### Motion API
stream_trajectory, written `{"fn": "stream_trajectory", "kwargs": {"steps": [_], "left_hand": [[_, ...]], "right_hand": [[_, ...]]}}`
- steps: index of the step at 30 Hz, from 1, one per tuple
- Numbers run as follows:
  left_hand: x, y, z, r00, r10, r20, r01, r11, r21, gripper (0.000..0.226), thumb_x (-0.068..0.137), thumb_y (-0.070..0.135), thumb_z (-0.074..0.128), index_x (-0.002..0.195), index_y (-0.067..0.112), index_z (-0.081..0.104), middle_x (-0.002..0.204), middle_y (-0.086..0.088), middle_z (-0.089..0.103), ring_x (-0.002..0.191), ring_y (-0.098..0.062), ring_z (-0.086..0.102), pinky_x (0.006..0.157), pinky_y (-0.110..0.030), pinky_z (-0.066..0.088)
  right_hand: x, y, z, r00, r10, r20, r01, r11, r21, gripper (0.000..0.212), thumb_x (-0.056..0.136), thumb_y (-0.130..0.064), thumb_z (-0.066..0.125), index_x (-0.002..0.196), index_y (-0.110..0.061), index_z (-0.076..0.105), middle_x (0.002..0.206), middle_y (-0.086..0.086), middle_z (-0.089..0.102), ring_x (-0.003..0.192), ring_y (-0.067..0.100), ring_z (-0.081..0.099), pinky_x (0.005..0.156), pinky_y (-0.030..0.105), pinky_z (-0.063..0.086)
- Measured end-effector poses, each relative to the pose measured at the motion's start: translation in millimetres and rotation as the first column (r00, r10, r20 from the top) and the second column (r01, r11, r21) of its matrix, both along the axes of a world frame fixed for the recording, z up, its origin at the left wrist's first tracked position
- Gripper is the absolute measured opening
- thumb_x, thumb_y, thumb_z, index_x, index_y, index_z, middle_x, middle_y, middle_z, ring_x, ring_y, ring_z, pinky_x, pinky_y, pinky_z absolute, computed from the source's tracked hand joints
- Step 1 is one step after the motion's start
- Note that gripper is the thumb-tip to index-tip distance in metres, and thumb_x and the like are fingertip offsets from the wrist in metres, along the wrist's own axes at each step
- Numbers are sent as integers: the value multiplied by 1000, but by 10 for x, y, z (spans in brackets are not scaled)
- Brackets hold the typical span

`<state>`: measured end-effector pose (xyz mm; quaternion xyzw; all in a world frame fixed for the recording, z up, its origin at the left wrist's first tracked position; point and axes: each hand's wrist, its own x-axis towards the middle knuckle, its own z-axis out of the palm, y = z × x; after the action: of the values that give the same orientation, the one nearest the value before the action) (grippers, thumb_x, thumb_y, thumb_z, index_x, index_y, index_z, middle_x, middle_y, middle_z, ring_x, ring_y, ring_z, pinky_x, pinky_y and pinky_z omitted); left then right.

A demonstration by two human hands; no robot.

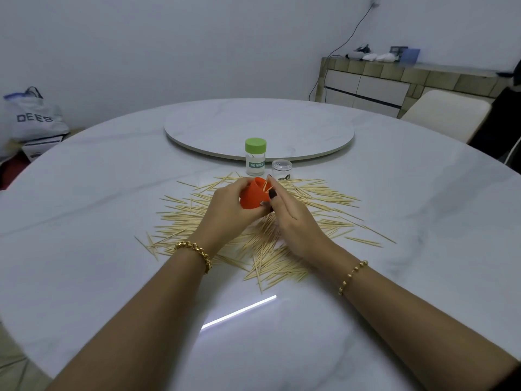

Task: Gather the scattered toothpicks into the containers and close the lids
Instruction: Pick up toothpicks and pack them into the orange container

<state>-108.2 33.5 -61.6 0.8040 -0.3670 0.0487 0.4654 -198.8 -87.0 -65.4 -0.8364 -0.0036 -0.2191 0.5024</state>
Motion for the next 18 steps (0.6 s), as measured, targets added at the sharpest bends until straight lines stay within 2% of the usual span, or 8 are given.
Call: {"fn": "stream_trajectory", "kwargs": {"steps": [3, 6, 9, 10, 12, 14, 16, 18], "left_hand": [[3, 14, 11, 1000, 5, -8, -5, 1000, -5, 55, 74, 41, 77, 122, 21, 59, 108, 9, 63, 99, -7, 56, 68, 1, 39], [6, 16, 8, 1000, 11, -14, -11, 1000, -7, 54, 73, 43, 77, 119, 22, 60, 106, 9, 64, 97, -7, 57, 68, -1, 41], [-3, 20, 22, 1000, 26, 17, -26, 999, -41, 53, 72, 42, 78, 118, 22, 61, 104, 8, 65, 97, -8, 60, 77, -13, 49], [-4, 22, 29, 999, 33, 29, -31, 998, -49, 54, 72, 42, 79, 119, 22, 61, 106, 7, 66, 98, -9, 60, 79, -18, 51], [-5, 28, 37, 999, 34, 25, -33, 998, -52, 57, 72, 42, 79, 121, 21, 59, 109, 6, 65, 101, -10, 58, 80, -19, 51], [-1, 26, 28, 1000, 26, 4, -25, 999, -43, 61, 72, 43, 79, 124, 20, 58, 112, 5, 64, 104, -11, 57, 79, -16, 49], [-6, 19, 22, 1000, 21, -20, -22, 999, -27, 66, 71, 45, 79, 127, 20, 56, 116, 5, 62, 106, -11, 56, 76, -11, 46], [-21, 8, 27, 999, 18, -36, -18, 1000, -17, 67, 71, 45, 78, 129, 20, 54, 118, 5, 61, 107, -11, 54, 72, -8, 43]], "right_hand": [[7, -41, -17, 999, -35, 15, 36, 997, -69, 40, 104, -22, 30, 142, -31, 34, 111, -29, 48, 98, -22, 47, 86, 4, 39], [22, -88, -37, 998, -44, 36, 49, 983, -179, 47, 102, -26, 31, 149, -28, 26, 121, -31, 45, 110, -14, 50, 92, 6, 37], [56, -162, -84, 998, -38, 58, 56, 937, -345, 46, 99, -38, 28, 145, -35, 30, 146, -17, 39, 133, 0, 37, 111, 43, 32], [56, -185, -87, 997, -61, 50, 75, 927, -366, 47, 99, -40, 27, 145, -36, 31, 150, -15, 35, 138, 2, 31, 112, 50, 28], [37, -229, -62, 994, -101, 40, 108, 937, -331, 48, 98, -39, 28, 145, -30, 36, 150, -13, 36, 138, 2, 31, 113, 46, 28], [-9, -261, -2, 992, -114, 47, 122, 953, -278, 49, 97, -36, 30, 144, -26, 41, 141, -12, 47, 126, -2, 43, 107, 31, 37], [-47, -310, 54, 988, -138, 71, 152, 951, -268, 45, 98, -31, 33, 141, -23, 45, 108, -22, 58, 90, -17, 52, 81, 9, 39], [-53, -403, 72, 976, -201, 85, 217, 938, -271, 37, 102, -23, 38, 137, -22, 49, 74, -31, 52, 68, -17, 51, 62, 6, 35]]}}
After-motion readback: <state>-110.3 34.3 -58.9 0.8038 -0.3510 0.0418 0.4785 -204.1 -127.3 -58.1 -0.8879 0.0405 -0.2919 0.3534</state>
